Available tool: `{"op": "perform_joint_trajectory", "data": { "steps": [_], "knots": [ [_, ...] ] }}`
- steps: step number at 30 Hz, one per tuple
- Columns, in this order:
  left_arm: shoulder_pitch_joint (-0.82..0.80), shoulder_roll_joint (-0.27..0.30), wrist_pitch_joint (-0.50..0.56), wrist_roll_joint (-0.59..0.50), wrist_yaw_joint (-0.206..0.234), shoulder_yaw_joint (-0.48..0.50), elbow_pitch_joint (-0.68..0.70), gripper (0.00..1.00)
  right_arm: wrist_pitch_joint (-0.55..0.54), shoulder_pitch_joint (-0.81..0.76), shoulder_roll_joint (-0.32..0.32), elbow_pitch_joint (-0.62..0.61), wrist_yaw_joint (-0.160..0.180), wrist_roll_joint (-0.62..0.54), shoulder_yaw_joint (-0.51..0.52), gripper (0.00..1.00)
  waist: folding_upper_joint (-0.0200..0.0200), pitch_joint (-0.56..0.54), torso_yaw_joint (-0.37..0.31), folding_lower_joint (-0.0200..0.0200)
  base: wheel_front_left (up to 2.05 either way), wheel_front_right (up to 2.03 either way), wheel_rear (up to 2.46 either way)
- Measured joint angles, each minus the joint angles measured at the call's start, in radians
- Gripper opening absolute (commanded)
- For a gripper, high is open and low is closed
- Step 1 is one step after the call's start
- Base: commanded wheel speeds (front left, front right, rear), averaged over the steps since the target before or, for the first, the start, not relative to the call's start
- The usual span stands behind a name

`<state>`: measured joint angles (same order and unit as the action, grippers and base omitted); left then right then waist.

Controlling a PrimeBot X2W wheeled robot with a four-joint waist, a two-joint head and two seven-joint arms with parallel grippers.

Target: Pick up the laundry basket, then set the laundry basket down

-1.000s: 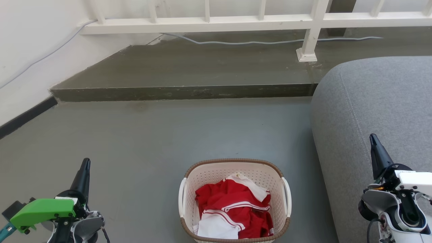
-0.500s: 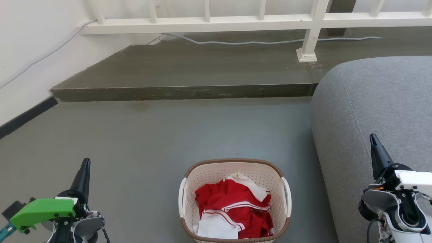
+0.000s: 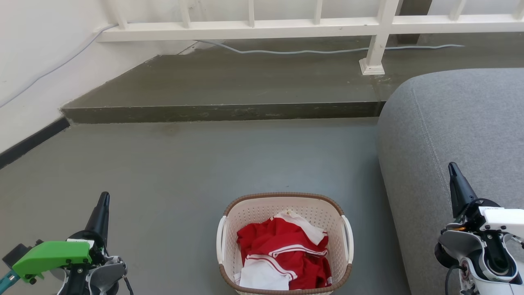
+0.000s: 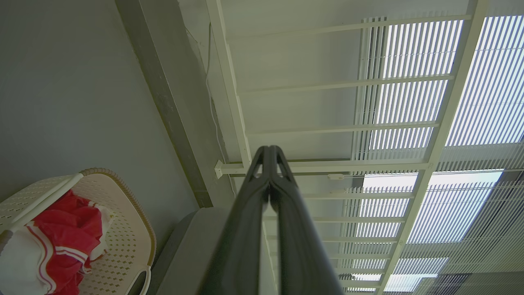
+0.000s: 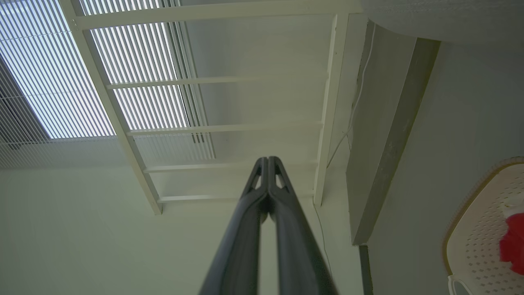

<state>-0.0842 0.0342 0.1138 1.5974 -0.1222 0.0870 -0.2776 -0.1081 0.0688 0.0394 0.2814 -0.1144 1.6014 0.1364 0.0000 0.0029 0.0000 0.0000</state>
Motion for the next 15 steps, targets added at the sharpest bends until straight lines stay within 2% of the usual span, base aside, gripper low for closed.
{"op": "perform_joint_trajectory", "data": {
  "steps": [15],
  "knots": [
    [0.000, 0.000, 0.000, 0.001, 0.000, 0.000, 0.000, 0.00, 0.000, 0.000, 0.000, 0.000, 0.000, 0.000, 0.000, 0.00, 0.0000, 0.000, 0.000, 0.0000, 0.00, 0.00, 0.00]
  ]
}}
